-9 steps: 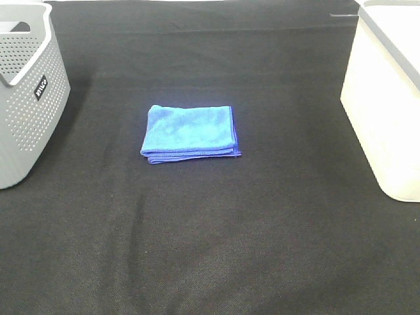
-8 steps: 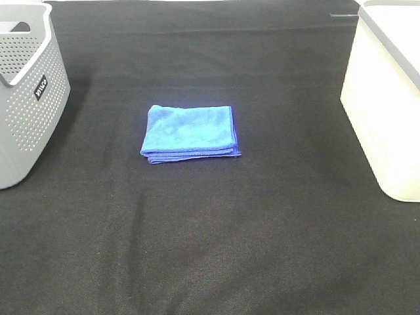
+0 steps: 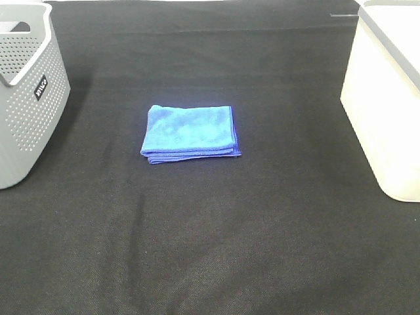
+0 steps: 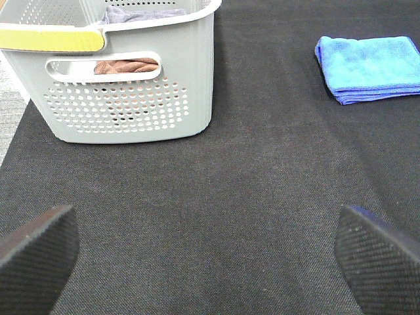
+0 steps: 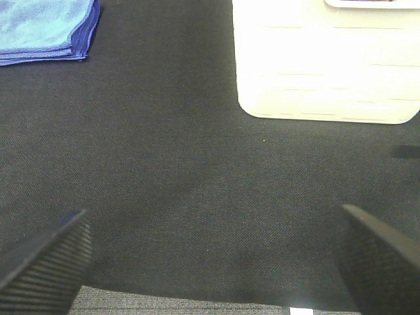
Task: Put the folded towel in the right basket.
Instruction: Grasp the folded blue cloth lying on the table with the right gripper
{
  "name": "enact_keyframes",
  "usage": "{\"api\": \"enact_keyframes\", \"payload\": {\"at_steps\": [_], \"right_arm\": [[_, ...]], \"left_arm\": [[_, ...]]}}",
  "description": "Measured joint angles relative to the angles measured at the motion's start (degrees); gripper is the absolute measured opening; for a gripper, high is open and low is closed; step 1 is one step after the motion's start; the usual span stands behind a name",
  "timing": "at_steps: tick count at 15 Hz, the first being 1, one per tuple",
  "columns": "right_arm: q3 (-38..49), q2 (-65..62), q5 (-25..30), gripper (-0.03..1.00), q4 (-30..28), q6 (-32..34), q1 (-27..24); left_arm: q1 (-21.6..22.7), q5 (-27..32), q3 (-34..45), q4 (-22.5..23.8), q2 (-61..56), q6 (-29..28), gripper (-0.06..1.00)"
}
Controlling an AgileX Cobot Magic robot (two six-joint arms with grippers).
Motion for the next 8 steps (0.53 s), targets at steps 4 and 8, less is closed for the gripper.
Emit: {"api": "enact_keyframes", "payload": {"at_steps": [4, 8], "right_arm": [[0.0, 0.0, 0.0, 0.97, 0.0, 0.0, 0.0], [0.0, 0.0, 0.0, 0.97, 0.0, 0.0, 0.0]], "left_arm": [[0.0, 0.0, 0.0, 0.0, 0.0, 0.0, 0.99], [0.0, 0.0, 0.0, 0.0, 0.0, 0.0, 0.99]]}}
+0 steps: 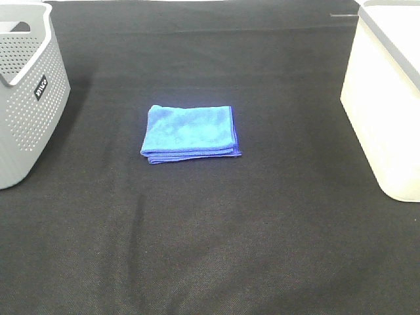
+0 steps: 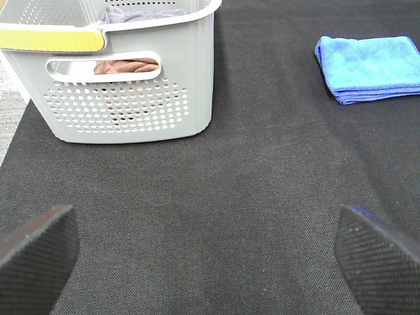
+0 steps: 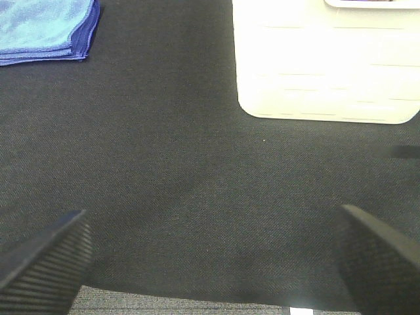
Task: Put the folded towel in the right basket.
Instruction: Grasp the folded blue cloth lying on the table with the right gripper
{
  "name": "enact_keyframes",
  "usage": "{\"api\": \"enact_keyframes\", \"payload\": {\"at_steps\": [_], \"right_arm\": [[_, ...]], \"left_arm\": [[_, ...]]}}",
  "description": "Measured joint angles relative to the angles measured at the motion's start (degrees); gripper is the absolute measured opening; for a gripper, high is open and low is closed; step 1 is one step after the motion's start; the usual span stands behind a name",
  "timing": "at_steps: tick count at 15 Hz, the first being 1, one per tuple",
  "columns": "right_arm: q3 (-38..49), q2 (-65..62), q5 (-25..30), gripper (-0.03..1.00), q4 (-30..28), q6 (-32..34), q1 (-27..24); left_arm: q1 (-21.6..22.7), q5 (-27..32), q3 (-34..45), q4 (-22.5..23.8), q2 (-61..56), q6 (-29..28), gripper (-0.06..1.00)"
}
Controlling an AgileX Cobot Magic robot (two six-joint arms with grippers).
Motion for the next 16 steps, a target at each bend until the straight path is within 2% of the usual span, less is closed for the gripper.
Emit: {"api": "enact_keyframes", "payload": {"at_steps": [16], "right_arm": [[0.0, 0.0, 0.0, 0.97, 0.5, 0.0, 0.0]], "left_arm": [[0.0, 0.0, 0.0, 0.0, 0.0, 0.0, 0.99]]}}
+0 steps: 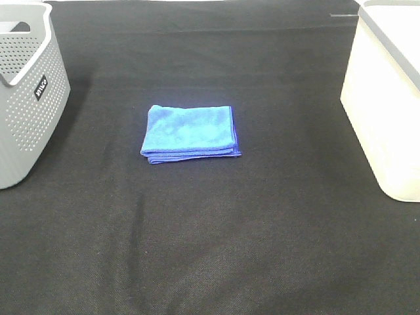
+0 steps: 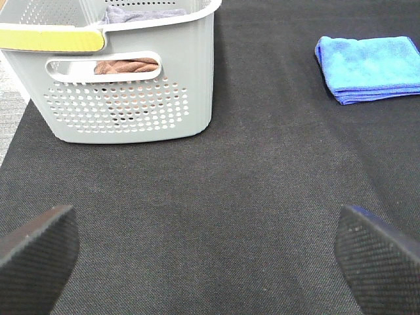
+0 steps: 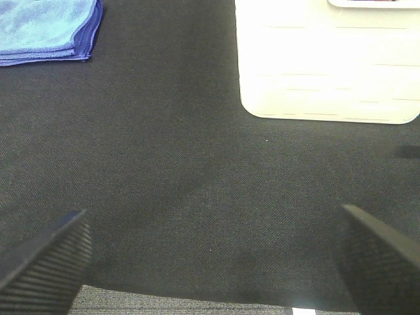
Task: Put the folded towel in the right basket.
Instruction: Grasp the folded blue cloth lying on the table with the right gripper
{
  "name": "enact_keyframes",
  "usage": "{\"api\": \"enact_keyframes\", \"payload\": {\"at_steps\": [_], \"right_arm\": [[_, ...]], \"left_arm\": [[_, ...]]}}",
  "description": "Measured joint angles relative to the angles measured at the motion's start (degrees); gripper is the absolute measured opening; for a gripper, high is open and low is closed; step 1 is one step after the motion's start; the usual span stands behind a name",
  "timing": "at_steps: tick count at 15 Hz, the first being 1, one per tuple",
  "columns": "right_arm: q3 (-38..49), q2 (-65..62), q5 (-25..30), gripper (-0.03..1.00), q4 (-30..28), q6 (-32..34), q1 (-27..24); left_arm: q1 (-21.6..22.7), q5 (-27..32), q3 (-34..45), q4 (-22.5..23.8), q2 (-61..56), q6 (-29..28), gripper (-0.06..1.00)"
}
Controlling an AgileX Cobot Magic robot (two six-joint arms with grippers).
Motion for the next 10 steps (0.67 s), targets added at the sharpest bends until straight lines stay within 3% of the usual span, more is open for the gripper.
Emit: {"api": "enact_keyframes", "payload": {"at_steps": [10], "right_arm": [[0.0, 0.0, 0.0, 0.97, 0.0, 0.0, 0.0]], "left_arm": [[0.0, 0.0, 0.0, 0.2, 0.0, 0.0, 0.99]]}}
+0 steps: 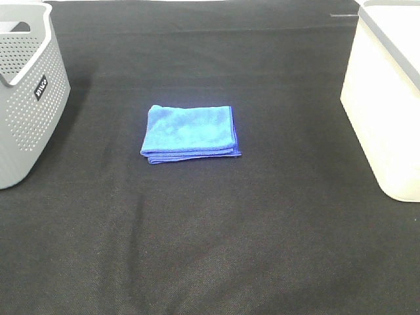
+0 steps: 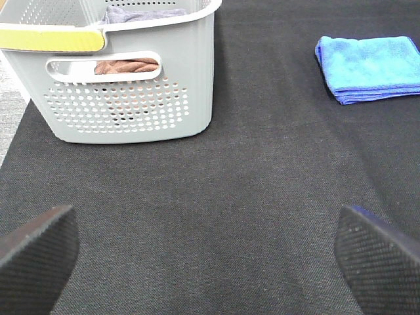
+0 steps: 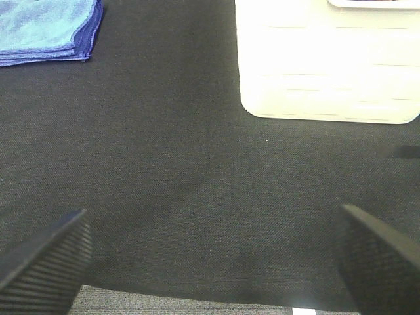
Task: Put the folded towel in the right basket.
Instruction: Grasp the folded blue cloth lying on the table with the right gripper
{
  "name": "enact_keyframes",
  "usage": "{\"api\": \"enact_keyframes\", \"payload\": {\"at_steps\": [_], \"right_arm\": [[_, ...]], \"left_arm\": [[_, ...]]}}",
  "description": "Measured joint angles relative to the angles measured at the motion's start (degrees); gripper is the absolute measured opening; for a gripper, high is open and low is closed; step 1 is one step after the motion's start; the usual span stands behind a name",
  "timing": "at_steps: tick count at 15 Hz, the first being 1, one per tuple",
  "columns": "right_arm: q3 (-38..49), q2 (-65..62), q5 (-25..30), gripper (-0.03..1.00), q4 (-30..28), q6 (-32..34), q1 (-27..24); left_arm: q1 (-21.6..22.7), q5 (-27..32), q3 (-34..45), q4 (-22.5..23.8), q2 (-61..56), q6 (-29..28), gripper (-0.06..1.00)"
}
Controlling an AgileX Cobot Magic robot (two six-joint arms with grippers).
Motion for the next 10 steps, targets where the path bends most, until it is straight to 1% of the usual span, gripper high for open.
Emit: {"api": "enact_keyframes", "payload": {"at_steps": [10], "right_arm": [[0.0, 0.0, 0.0, 0.97, 0.0, 0.0, 0.0]], "left_arm": [[0.0, 0.0, 0.0, 0.5, 0.0, 0.0, 0.99]]}}
